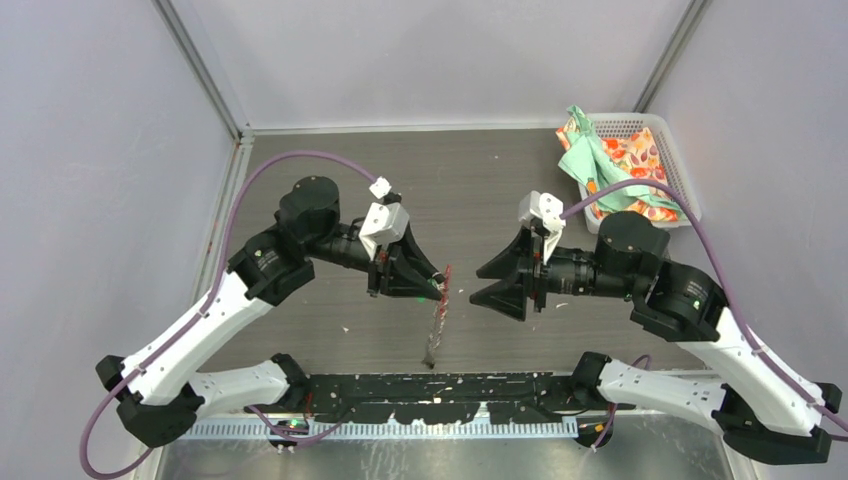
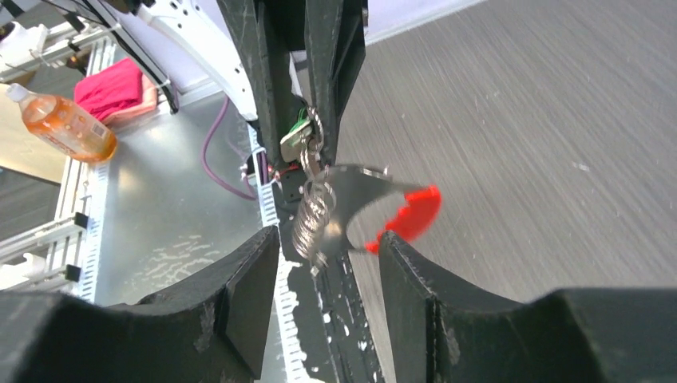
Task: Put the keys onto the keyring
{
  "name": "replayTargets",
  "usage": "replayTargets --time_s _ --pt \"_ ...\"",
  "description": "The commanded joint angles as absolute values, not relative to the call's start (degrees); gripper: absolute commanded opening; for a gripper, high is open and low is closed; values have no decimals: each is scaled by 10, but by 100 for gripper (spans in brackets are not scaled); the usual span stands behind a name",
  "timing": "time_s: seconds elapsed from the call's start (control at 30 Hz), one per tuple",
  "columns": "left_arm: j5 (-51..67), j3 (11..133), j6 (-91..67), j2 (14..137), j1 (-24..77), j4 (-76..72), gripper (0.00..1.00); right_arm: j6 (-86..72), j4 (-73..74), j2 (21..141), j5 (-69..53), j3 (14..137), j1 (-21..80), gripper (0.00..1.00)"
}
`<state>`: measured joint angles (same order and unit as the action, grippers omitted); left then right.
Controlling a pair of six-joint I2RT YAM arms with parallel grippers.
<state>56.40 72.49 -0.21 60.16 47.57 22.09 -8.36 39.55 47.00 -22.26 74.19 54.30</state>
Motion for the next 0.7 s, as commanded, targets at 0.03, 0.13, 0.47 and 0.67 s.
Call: replayTargets --time_s 0.03,0.13,0.47,0.67 --pt "592 762 -24 605 474 187 0 -33 301 508 -276 757 543 52" --pt "585 767 -34 608 474 181 0 -22 293 529 -291 774 542 49" --pt "565 767 -43 609 474 169 0 -14 310 554 -314 795 544 40" --pt "550 762 -45 609 474 163 0 -15 315 551 -297 792 543 13"
